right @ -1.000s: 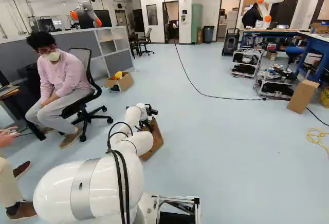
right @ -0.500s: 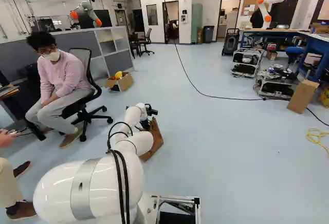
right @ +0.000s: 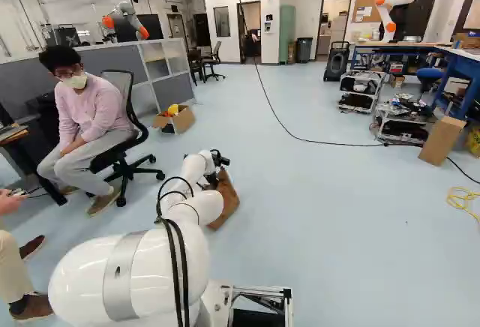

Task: Pick up the grocery bag from the ground

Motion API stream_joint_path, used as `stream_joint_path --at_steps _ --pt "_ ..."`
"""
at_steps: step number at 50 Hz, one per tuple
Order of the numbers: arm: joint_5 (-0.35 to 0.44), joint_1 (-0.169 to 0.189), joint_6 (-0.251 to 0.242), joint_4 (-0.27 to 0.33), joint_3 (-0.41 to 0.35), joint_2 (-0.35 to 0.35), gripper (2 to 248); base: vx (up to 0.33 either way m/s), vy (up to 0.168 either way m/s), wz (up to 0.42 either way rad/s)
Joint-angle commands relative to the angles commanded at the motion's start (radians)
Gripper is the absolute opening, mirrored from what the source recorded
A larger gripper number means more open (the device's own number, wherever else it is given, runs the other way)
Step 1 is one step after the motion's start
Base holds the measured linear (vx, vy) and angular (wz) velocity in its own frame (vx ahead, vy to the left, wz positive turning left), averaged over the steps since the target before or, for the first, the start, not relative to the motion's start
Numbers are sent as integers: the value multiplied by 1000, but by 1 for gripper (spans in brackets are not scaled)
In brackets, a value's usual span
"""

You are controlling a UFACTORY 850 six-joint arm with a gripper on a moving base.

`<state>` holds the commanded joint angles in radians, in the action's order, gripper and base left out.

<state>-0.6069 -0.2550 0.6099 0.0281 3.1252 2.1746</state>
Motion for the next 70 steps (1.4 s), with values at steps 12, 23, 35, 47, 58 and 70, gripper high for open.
stream_joint_path --at_steps 12,23,35,47,58,70 --pt "114 -2 0 -14 -134 -108 19 0 0 0" --pt "203 -5 0 -40 -334 -257 19 0 0 0" --pt "292 -8 0 -95 -571 -431 19 0 0 0" --pt "390 -5 0 -168 -816 -610 19 0 0 0" --pt "502 1 0 -242 -1025 -765 19 0 0 0" --pt "636 9 0 -323 -1229 -922 19 0 0 0"
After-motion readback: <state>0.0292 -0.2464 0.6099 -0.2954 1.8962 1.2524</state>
